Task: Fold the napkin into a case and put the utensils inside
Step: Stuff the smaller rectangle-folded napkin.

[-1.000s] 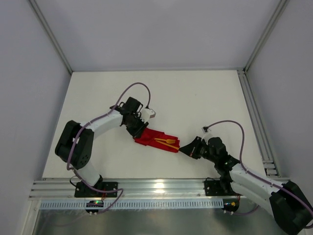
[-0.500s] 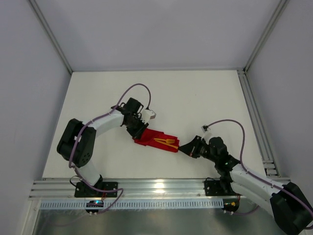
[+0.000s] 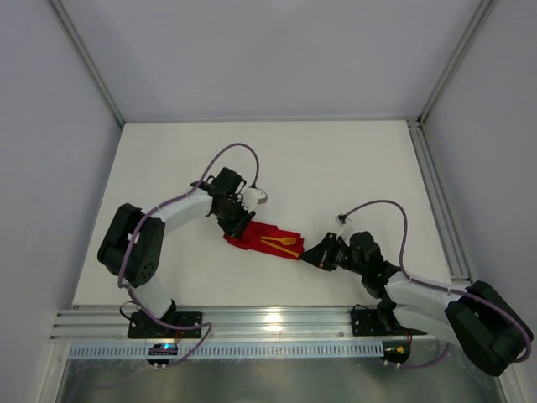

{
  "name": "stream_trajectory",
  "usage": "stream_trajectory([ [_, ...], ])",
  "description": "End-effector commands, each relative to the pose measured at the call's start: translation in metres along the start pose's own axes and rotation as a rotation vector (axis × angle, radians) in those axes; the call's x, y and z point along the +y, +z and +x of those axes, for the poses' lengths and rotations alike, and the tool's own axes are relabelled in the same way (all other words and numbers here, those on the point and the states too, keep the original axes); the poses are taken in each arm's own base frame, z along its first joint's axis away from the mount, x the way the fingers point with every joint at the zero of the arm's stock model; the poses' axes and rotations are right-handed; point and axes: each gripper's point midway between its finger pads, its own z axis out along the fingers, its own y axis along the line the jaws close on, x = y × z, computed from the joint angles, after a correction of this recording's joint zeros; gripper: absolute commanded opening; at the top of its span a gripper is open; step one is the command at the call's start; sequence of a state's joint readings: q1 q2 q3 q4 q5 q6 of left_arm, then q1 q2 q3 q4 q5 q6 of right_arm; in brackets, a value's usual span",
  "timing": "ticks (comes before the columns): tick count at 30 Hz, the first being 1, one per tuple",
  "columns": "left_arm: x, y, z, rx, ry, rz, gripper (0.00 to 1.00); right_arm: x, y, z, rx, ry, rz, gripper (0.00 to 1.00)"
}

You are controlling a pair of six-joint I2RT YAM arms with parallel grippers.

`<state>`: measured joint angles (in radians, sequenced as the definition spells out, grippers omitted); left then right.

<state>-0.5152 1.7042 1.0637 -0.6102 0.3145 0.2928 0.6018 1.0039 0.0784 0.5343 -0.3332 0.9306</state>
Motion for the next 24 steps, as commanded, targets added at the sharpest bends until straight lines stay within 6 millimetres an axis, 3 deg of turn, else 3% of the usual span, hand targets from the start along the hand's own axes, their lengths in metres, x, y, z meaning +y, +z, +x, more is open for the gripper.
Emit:
stream_trajectory([
  [1, -0.004, -0.009, -0.016, -0.058, 0.026, 0.01, 0.27, 0.029, 0.006, -0.015, -0.04, -0.029, -0.095, 0.03],
  [5, -0.003, -0.017, -0.02, -0.07, 0.034, -0.004, 0.27, 0.025, 0.005, -0.02, -0.057, -0.045, -0.056, 0.03],
  [11, 0.008, -0.053, -0.035, -0.132, 0.056, -0.08, 0.27, 0.023, 0.0, -0.021, -0.06, -0.076, -0.033, 0.03],
  [13, 0.015, -0.056, -0.032, -0.126, 0.043, -0.098, 0.27, 0.025, 0.001, -0.018, -0.043, -0.075, -0.044, 0.03],
  [17, 0.033, -0.047, -0.015, -0.083, -0.035, -0.104, 0.32, 0.032, 0.005, -0.017, -0.023, -0.07, -0.079, 0.03],
  [20, 0.036, -0.037, -0.007, -0.055, -0.056, -0.095, 0.39, 0.031, 0.009, -0.012, -0.002, -0.063, -0.084, 0.03],
  [24, 0.037, -0.026, -0.001, -0.03, -0.078, -0.085, 0.4, 0.032, 0.014, -0.006, 0.021, -0.057, -0.094, 0.03],
])
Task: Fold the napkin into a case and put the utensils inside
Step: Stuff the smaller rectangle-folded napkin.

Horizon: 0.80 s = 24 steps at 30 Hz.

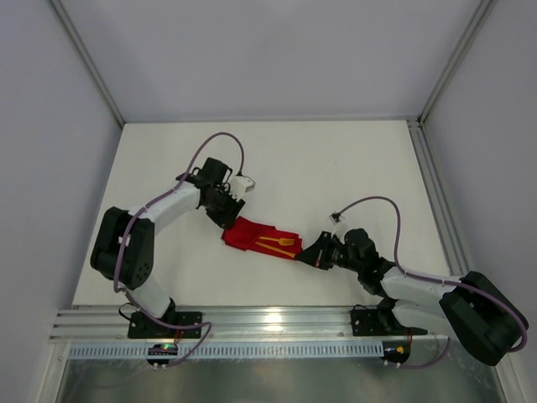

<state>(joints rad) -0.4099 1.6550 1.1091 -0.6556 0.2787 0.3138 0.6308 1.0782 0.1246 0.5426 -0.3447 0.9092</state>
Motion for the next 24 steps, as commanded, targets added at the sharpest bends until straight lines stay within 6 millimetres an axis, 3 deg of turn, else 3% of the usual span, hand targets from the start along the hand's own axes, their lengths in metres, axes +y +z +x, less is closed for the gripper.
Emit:
stream_trajectory([
  [1, -0.003, 0.009, 0.008, 0.025, -0.021, 0.019, 0.39, 0.026, 0.006, -0.01, -0.021, -0.035, -0.092, 0.03],
  [4, -0.005, 0.014, 0.014, 0.046, -0.026, 0.028, 0.35, 0.029, 0.007, -0.011, -0.025, -0.038, -0.099, 0.03],
  [8, -0.008, 0.017, 0.022, 0.063, -0.025, 0.048, 0.22, 0.029, 0.007, -0.014, -0.042, -0.044, -0.098, 0.03],
  [14, -0.018, 0.02, 0.021, 0.055, -0.035, 0.105, 0.07, 0.028, 0.018, -0.013, -0.051, -0.044, -0.095, 0.03],
  [24, -0.023, 0.019, 0.02, 0.051, -0.036, 0.131, 0.01, 0.034, 0.047, -0.021, -0.084, -0.062, -0.092, 0.03],
])
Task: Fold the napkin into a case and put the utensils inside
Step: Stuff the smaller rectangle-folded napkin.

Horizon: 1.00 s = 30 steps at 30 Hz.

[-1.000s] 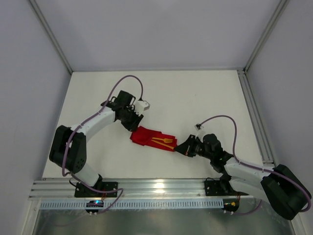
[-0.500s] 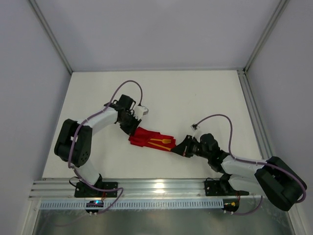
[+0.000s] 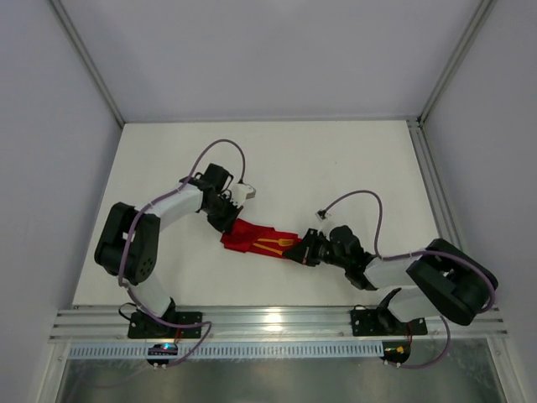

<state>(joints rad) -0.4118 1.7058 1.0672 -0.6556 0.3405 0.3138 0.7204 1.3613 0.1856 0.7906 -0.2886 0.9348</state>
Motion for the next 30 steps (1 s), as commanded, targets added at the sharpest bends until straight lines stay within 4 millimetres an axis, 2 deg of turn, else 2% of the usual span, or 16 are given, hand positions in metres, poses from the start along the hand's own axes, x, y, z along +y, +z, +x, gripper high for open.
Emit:
stream_trajectory([
  [1, -0.008, 0.001, -0.002, -0.011, -0.008, 0.044, 0.01, 0.021, 0.019, -0.022, -0.08, -0.048, -0.049, 0.03],
  [2, -0.008, 0.0, -0.002, -0.013, -0.007, 0.041, 0.01, 0.029, 0.026, -0.025, -0.082, -0.056, -0.065, 0.03],
  [4, -0.007, 0.0, -0.003, -0.019, -0.006, 0.039, 0.01, 0.032, 0.038, -0.02, -0.055, -0.066, -0.069, 0.03],
  [7, -0.007, -0.002, -0.004, -0.022, -0.003, 0.036, 0.0, 0.033, 0.046, -0.017, -0.045, -0.058, -0.073, 0.03],
  [14, -0.003, -0.005, -0.008, -0.034, 0.004, 0.011, 0.0, 0.015, 0.049, -0.01, -0.002, -0.061, 0.014, 0.04],
  [16, -0.002, -0.005, -0.009, -0.036, 0.005, 0.009, 0.0, 0.009, 0.049, -0.007, 0.023, -0.074, 0.053, 0.13],
  [17, -0.001, -0.006, -0.008, -0.036, 0.006, 0.004, 0.0, 0.01, 0.048, -0.007, 0.028, -0.079, 0.055, 0.3],
  [18, -0.001, -0.007, -0.008, -0.035, 0.006, 0.002, 0.0, 0.009, 0.048, -0.005, 0.045, -0.084, 0.065, 0.38],
  [21, 0.0, -0.007, -0.007, -0.033, 0.01, -0.004, 0.0, 0.01, 0.041, -0.008, 0.056, -0.115, 0.102, 0.53],
  [23, 0.0, -0.008, -0.007, -0.034, 0.009, -0.006, 0.0, 0.007, 0.037, -0.014, 0.04, -0.143, 0.138, 0.59],
  [24, 0.001, -0.009, -0.007, -0.035, 0.008, -0.01, 0.0, 0.0, 0.032, -0.01, 0.06, -0.143, 0.182, 0.62],
  [25, 0.002, -0.01, -0.008, -0.038, 0.01, -0.015, 0.0, 0.008, 0.028, -0.018, 0.038, -0.156, 0.178, 0.64],
  [26, 0.002, -0.01, -0.009, -0.04, 0.01, -0.016, 0.0, 0.0, 0.024, -0.018, 0.042, -0.162, 0.223, 0.66],
  [27, 0.002, -0.012, -0.009, -0.041, 0.013, -0.02, 0.0, 0.001, 0.022, -0.021, 0.032, -0.171, 0.236, 0.71],
  [30, 0.003, -0.013, -0.01, -0.046, 0.015, -0.022, 0.0, 0.01, 0.013, -0.036, -0.012, -0.215, 0.25, 0.72],
])
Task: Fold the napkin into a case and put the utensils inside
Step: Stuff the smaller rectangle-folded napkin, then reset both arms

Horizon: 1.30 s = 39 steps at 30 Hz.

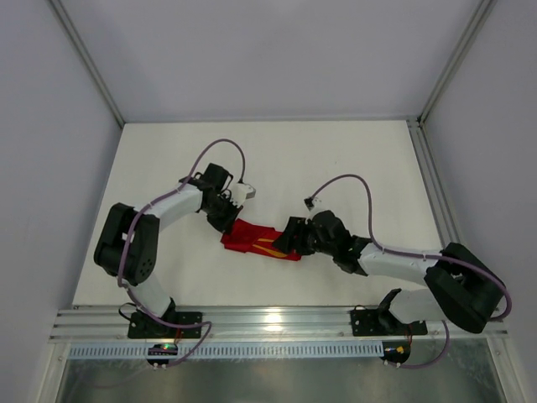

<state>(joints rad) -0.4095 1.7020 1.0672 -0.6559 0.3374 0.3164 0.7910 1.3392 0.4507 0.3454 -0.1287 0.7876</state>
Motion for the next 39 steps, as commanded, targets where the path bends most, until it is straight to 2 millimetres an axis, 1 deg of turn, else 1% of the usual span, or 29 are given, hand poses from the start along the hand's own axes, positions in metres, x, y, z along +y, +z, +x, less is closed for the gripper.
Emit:
stream_trajectory([
  [1, 0.003, -0.014, -0.011, -0.05, 0.014, -0.022, 0.0, 0.005, -0.013, -0.024, -0.065, -0.08, 0.057, 0.72],
  [3, 0.003, -0.015, -0.012, -0.05, 0.016, -0.024, 0.02, 0.01, -0.019, -0.037, -0.09, -0.121, 0.076, 0.72],
  [4, 0.002, -0.017, -0.012, -0.05, 0.016, -0.024, 0.03, 0.017, -0.023, -0.043, -0.105, -0.139, 0.062, 0.72],
  [5, 0.003, -0.019, -0.015, -0.056, 0.022, -0.026, 0.06, 0.018, -0.027, -0.054, -0.126, -0.171, 0.087, 0.73],
  [7, 0.003, -0.025, -0.018, -0.067, 0.033, -0.037, 0.11, 0.018, -0.034, -0.064, -0.148, -0.207, 0.118, 0.74],
  [8, 0.003, -0.028, -0.021, -0.079, 0.042, -0.039, 0.14, 0.008, -0.04, -0.066, -0.136, -0.217, 0.168, 0.75],
  [9, 0.001, -0.032, -0.024, -0.093, 0.05, -0.038, 0.19, 0.004, -0.046, -0.078, -0.164, -0.236, 0.212, 0.77],
  [10, -0.001, -0.042, -0.031, -0.127, 0.082, -0.041, 0.21, -0.004, -0.05, -0.084, -0.173, -0.239, 0.248, 0.78],
  [11, -0.003, -0.049, -0.035, -0.154, 0.1, -0.045, 0.23, -0.02, -0.06, -0.092, -0.183, -0.227, 0.314, 0.8],
  [12, -0.003, -0.055, -0.04, -0.181, 0.118, -0.058, 0.28, -0.028, -0.066, -0.101, -0.202, -0.234, 0.351, 0.82],
  [13, -0.003, -0.062, -0.044, -0.206, 0.133, -0.076, 0.31, -0.034, -0.071, -0.106, -0.206, -0.23, 0.372, 0.84],
  [14, 0.004, -0.079, -0.052, -0.251, 0.151, -0.147, 0.34, -0.043, -0.077, -0.108, -0.197, -0.225, 0.398, 0.86],
  [15, 0.009, -0.088, -0.055, -0.269, 0.155, -0.198, 0.39, -0.055, -0.085, -0.12, -0.213, -0.2, 0.434, 0.86],
  [16, 0.016, -0.097, -0.059, -0.286, 0.149, -0.254, 0.41, -0.061, -0.089, -0.123, -0.2, -0.211, 0.45, 0.87],
  [17, 0.024, -0.113, -0.062, -0.318, 0.134, -0.335, 0.48, -0.072, -0.094, -0.122, -0.173, -0.205, 0.481, 0.88],
  [18, 0.044, -0.128, -0.062, -0.322, 0.107, -0.467, 0.51, -0.085, -0.102, -0.133, -0.181, -0.177, 0.522, 0.88],
  [20, 0.065, -0.145, -0.055, -0.321, 0.068, -0.606, 0.56, -0.1, -0.113, -0.14, -0.174, -0.154, 0.571, 0.89],
  [21, 0.08, -0.161, -0.049, -0.329, 0.027, -0.688, 0.59, -0.113, -0.123, -0.149, -0.202, -0.118, 0.603, 0.89],
  [23, 0.092, -0.168, -0.033, -0.325, -0.033, -0.719, 0.62, -0.123, -0.134, -0.158, -0.24, -0.076, 0.629, 0.9],
  [24, 0.108, -0.178, -0.018, -0.33, -0.104, -0.744, 0.63, -0.13, -0.139, -0.161, -0.256, -0.052, 0.65, 0.92],
  [25, 0.112, -0.181, -0.005, -0.339, -0.148, -0.736, 0.63, -0.14, -0.149, -0.167, -0.287, -0.017, 0.682, 0.94],
  [26, 0.119, -0.187, 0.006, -0.343, -0.194, -0.749, 0.64, -0.146, -0.154, -0.168, -0.295, 0.001, 0.717, 0.94],
  [27, 0.133, -0.201, 0.025, -0.36, -0.277, -0.791, 0.64, -0.15, -0.157, -0.172, -0.3, 0.005, 0.744, 0.95],
  [28, 0.137, -0.2, 0.041, -0.345, -0.313, -0.807, 0.64, -0.154, -0.161, -0.173, -0.303, 0.008, 0.776, 0.96],
  [29, 0.15, -0.21, 0.063, -0.335, -0.381, -0.854, 0.65, -0.157, -0.166, -0.174, -0.299, 0.011, 0.809, 0.96],
  [30, 0.153, -0.211, 0.072, -0.335, -0.404, -0.872, 0.67, -0.16, -0.167, -0.174, -0.297, 0.017, 0.827, 0.96],
  [32, 0.158, -0.215, 0.097, -0.329, -0.46, -0.914, 0.7, -0.163, -0.165, -0.172, -0.283, 0.025, 0.838, 0.96],
  [35, 0.159, -0.213, 0.118, -0.322, -0.522, -0.925, 0.73, -0.163, -0.165, -0.173, -0.298, 0.017, 0.837, 0.96],
  [39, 0.156, -0.202, 0.131, -0.31, -0.583, -0.9, 0.73, -0.164, -0.169, -0.174, -0.327, 0.006, 0.841, 0.95],
])
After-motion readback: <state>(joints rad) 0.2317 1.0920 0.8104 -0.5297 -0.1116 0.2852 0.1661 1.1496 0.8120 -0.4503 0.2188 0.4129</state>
